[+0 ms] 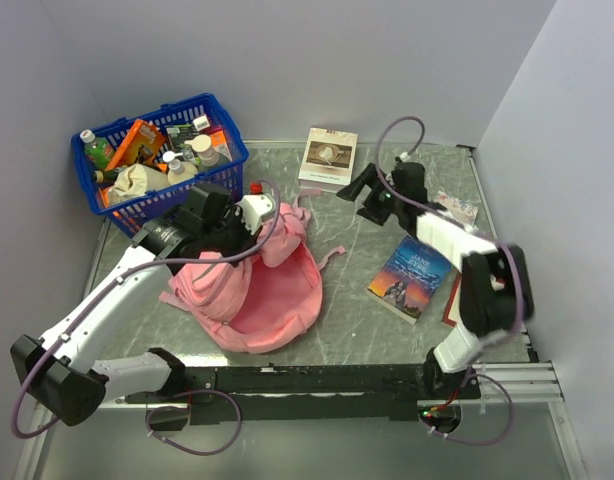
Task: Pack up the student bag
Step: Pick up the book from the center of the board.
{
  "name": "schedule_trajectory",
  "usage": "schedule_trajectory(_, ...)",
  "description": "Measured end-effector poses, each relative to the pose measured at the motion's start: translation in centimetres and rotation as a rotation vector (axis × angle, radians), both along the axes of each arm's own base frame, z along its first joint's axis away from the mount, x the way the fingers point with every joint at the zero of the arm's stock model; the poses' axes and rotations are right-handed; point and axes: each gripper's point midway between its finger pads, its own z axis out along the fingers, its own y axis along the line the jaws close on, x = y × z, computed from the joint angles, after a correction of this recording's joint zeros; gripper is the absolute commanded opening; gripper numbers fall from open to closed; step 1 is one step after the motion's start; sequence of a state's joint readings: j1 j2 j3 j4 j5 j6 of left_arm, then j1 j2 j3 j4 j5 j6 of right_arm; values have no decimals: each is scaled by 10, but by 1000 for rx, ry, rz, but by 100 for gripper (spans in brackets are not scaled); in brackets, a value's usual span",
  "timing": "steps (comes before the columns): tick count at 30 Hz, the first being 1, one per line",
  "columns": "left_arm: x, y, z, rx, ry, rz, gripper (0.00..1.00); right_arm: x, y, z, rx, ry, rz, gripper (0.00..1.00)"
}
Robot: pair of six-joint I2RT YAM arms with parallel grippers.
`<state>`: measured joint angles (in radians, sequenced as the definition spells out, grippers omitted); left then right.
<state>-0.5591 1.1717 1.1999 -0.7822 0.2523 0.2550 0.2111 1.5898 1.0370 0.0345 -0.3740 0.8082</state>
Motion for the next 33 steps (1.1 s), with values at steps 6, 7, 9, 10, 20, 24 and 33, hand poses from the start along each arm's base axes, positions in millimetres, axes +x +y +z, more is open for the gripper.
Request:
schedule_trajectory(6,17,-13,-8,-71,54,12,1,73,14,-40,50,105,-38,83)
schedule_trajectory(7,20,-15,-10,-88,69,13,1,84,15,-43,60,109,-51,83)
schedule_trajectory(9,22,-19,-12,-113,99,7,1,105,14,-43,81,108,-76,80)
schedule_trajectory(10,23,-19,-12,-120,108,5,1,113,14,-43,90,106,-85,79)
schedule_trajectory(20,27,-26,-14,-178,179,-3,1,145,5,-60,147,158,-175,80)
schedule_trajectory(24,28,-28,-15,-188,202,-13,1,135,3,-78,151,201,-189,80)
schedule_trajectory(33,30,-29,-14,-198,213,-12,1,134,0,-85,152,224,-215,62)
